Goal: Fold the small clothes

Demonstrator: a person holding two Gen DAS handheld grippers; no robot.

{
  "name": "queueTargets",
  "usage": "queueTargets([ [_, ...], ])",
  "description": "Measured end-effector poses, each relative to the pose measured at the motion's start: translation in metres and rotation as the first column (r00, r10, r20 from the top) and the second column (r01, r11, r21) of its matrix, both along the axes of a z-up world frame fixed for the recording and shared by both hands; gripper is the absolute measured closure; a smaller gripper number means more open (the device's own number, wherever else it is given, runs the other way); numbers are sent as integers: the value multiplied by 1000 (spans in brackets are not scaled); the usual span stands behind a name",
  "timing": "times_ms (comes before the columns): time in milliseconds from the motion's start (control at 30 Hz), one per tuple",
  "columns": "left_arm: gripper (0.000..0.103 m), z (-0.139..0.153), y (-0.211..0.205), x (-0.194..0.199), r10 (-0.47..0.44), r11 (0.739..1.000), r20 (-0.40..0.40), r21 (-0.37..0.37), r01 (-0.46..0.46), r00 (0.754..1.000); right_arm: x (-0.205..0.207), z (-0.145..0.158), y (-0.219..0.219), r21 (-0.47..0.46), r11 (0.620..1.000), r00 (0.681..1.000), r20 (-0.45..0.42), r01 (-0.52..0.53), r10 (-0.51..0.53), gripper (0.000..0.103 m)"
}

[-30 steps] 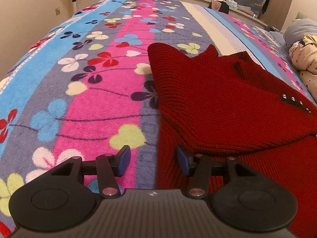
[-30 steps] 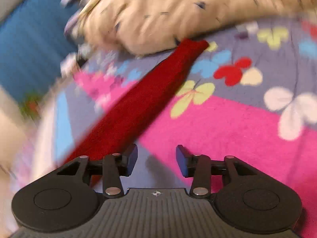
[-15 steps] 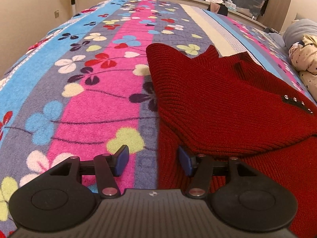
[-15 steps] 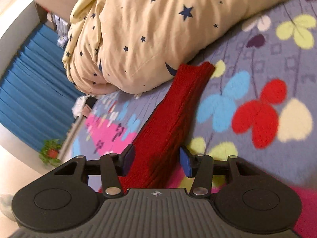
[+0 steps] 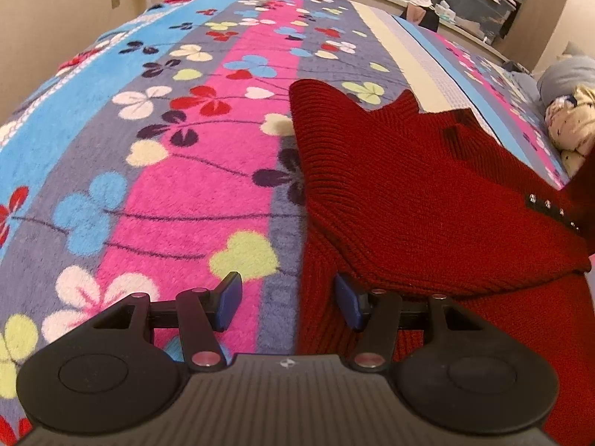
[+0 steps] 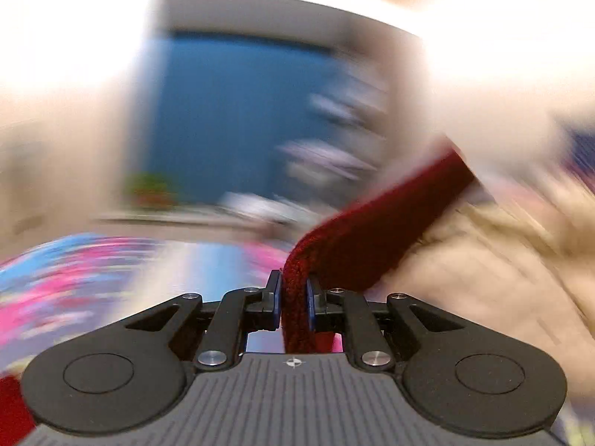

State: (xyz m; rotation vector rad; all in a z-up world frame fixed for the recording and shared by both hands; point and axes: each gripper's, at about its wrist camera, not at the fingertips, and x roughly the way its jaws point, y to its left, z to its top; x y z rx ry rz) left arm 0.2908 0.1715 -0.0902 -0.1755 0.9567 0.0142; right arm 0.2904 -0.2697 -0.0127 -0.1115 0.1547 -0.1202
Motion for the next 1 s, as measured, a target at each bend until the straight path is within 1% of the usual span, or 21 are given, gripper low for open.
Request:
queueTargets([
  [33,41,1,3,0,7,1000,-5,-13,-7,1000,-12,-2,37,-38,994,995,-4,-103,103,88],
  [100,41,6,8,-2,22,999,-11,-34,-22,1000,-35,-18,113,-85,948,950,-88,-307,300,82],
  [133,41,8,11,-3,32,999,-10,-41,-33,999,-41,-32,142,-63,917,911,-163,-393,379,74],
  [167,41,11,13,-4,43,998,-8,-45,-43,999,-45,-51,169,-15,882,851,-268,-472,451,72],
  [267,41,18,22,-5,80,994,-4,-71,-80,997,-52,-99,213,47,821,694,-508,-569,510,71],
  [300,41,21,26,-5,96,992,-1,-87,-96,995,-56,-108,218,43,818,666,-558,-573,496,71],
  [367,41,28,31,-6,120,987,13,-113,-118,993,-62,-108,213,71,822,648,-577,-566,496,69],
  [433,41,37,34,-6,139,982,52,-136,-131,989,-62,-92,195,108,828,654,-561,-551,508,62],
  [500,41,43,34,-7,144,979,82,-156,-130,986,-51,-70,165,127,851,699,-517,-509,495,54],
  [567,41,47,33,-8,148,974,109,-189,-126,983,-42,-56,127,133,897,766,-476,-422,432,50],
  [633,41,49,32,-8,148,968,122,-221,-119,981,-18,-45,77,151,954,846,-442,-259,300,44],
  [700,41,51,30,-7,146,965,135,-237,-111,980,8,-42,24,224,974,891,-436,-30,127,38],
  [733,41,52,29,-7,145,966,141,-235,-109,979,20,-44,-2,284,955,897,-438,82,54,35],
  [767,41,52,28,-6,143,967,144,-233,-107,979,35,-48,-34,388,903,891,-453,188,10,34],
  [800,41,51,27,-4,142,967,144,-230,-107,979,47,-58,-58,477,842,875,-484,251,14,34],
  [833,41,50,27,-4,142,968,142,-227,-108,980,63,-74,-80,565,759,838,-543,323,48,34],
  [867,41,49,27,-3,142,968,138,-227,-108,980,78,-94,-100,636,658,791,-604,404,97,34],
  [900,41,47,27,-3,140,969,135,-224,-107,981,87,-113,-112,670,577,753,-644,466,139,35],
  [933,41,46,26,-2,135,971,134,-217,-103,982,96,-127,-118,668,539,716,-679,513,162,34],
  [967,41,45,26,-2,129,973,134,-210,-99,983,104,-138,-119,653,538,685,-707,534,178,34],
  [1000,41,44,26,-1,126,974,133,-202,-98,983,109,-142,-114,652,548,678,-709,524,195,35],
])
